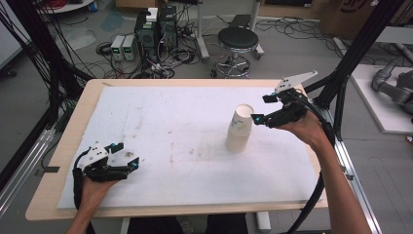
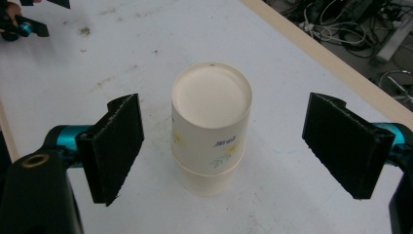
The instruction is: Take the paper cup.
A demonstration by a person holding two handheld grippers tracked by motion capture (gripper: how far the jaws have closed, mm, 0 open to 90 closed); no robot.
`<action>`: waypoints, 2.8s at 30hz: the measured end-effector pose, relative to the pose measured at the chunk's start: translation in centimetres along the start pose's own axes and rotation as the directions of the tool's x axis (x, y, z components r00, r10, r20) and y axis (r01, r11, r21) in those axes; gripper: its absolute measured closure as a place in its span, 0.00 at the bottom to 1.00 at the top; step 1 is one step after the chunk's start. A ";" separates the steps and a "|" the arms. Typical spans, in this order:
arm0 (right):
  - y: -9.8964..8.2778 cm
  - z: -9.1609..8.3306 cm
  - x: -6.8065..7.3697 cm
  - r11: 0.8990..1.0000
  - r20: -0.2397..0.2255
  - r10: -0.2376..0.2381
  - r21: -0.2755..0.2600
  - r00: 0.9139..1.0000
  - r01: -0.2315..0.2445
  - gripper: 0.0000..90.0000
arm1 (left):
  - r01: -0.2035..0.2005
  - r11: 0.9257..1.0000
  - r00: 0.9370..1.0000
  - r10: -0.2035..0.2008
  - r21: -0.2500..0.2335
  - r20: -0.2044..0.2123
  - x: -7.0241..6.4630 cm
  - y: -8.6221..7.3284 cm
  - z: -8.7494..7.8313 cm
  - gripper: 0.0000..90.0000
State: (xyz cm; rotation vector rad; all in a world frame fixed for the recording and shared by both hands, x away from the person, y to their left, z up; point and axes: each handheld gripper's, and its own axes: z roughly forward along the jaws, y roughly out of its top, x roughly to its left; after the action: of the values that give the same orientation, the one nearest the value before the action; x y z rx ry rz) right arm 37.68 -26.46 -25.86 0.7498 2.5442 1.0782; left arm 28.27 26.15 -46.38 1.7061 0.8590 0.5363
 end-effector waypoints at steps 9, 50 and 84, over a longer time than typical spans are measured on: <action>1.5 1.2 -0.5 0.996 -0.048 -0.025 0.083 0.999 0.029 0.17 | 0.005 1.000 1.000 -0.005 0.000 0.002 0.0 0.0 0.0 0.15; 3.2 4.8 -1.0 0.966 -0.110 -0.056 0.244 0.992 0.082 0.39 | 0.016 1.000 1.000 -0.016 0.009 0.006 0.1 0.0 0.1 0.15; 8.8 -1.9 0.0 0.981 -0.045 -0.132 0.141 0.990 0.137 0.41 | 0.011 1.000 1.000 -0.011 0.009 0.005 0.1 0.0 0.1 0.15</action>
State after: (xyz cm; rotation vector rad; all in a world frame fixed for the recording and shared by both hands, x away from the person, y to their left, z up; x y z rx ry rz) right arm 39.89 -22.41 -18.18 0.5870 2.6819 0.8809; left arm 28.40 26.15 -46.39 1.7091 0.8677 0.5217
